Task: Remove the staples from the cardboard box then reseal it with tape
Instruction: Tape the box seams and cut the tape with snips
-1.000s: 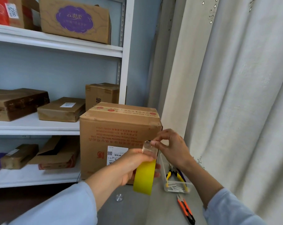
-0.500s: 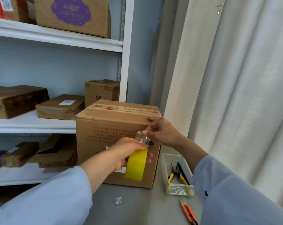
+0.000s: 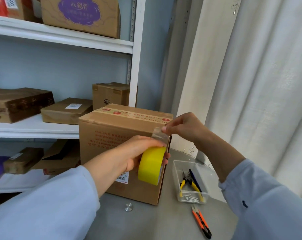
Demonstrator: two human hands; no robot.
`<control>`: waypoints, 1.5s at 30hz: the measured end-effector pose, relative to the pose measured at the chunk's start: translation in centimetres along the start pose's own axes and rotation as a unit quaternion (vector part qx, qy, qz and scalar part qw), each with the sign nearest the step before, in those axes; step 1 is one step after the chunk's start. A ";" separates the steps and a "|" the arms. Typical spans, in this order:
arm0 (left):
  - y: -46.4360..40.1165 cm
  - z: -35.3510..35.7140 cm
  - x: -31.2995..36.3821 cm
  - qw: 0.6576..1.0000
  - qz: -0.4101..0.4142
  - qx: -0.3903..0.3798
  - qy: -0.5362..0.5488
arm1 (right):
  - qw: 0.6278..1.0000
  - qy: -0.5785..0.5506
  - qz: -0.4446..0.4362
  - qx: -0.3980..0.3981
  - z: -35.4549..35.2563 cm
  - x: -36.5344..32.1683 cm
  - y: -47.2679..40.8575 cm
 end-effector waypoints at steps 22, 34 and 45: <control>-1.4 0.6 0.6 1.000 0.008 0.007 0.001 | 0.994 0.062 -0.088 0.015 -1.4 -1.4 -1.7; -2.4 -0.4 0.2 0.999 -0.043 0.014 -0.019 | 0.998 0.036 -0.042 -0.042 -0.2 0.1 -4.0; -3.0 -0.7 0.1 0.998 -0.048 0.025 -0.027 | 0.996 0.056 -0.028 -0.066 0.4 0.8 -4.8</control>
Point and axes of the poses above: each hand's wrist, its own y-axis away from the middle knuckle, its own z-axis out of the palm, x = y × z, the point moved 9 cm from there along -y, towards the middle knuckle, and after that the axes turned 11 degrees about z, right-handed, at the moved point
